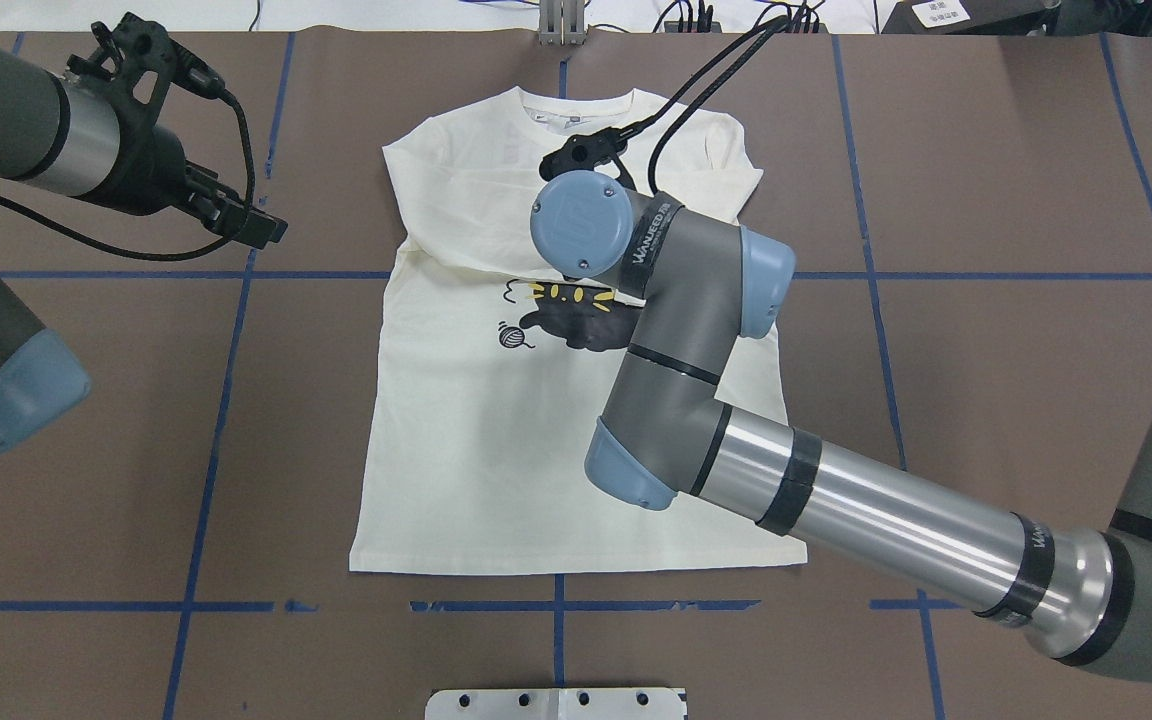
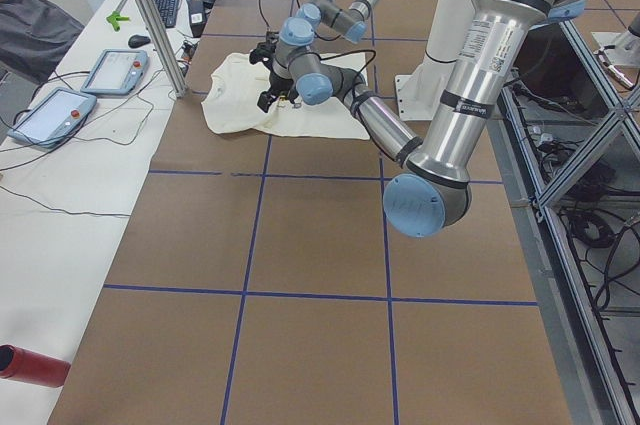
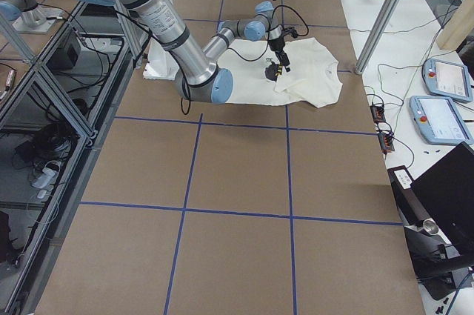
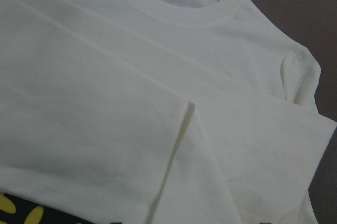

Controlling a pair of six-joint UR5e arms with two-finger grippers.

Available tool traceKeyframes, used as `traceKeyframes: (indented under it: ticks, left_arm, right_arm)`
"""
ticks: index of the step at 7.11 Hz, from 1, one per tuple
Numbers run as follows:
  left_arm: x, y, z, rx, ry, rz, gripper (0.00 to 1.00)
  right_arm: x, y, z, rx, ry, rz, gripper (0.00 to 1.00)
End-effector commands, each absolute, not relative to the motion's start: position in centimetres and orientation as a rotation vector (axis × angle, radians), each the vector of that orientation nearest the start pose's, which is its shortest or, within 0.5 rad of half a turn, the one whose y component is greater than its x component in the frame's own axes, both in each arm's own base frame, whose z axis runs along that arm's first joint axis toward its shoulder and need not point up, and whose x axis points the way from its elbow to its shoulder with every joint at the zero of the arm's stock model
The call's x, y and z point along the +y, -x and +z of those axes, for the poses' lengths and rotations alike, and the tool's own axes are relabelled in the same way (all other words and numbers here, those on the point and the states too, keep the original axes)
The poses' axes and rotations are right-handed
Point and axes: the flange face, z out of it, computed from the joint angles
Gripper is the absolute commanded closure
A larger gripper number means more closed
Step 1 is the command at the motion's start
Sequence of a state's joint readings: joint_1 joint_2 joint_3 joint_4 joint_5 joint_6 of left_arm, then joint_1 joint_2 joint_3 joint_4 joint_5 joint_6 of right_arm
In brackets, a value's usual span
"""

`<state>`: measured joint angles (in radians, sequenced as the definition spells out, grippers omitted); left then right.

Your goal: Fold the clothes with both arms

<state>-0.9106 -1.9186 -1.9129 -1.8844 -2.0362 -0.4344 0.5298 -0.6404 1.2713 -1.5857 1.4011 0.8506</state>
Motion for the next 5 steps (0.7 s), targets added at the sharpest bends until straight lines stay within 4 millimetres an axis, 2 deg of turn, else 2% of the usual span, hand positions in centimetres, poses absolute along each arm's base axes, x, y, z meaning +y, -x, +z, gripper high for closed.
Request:
traceKeyframes:
  ticks: [1,2,5]
  left_arm:
    - [-50.9,-28.3,27.7,0.883,-0.62,0.429,0.0]
    - [-50.9,-28.3,27.7,0.884,-0.62,0.43,0.0]
    - [-50.9,-28.3,27.7,0.883,-0.62,0.429,0.0]
  right_arm:
    - [-53.6,63.3,20.6,-0.365,-0.479,-0.148,0.24]
    - [-53.3,63.5,20.9,-0.353,-0.47,-0.155,0.3]
    - [-53.0,64.0,22.1,-0.332,-0.453,-0.162,0.31]
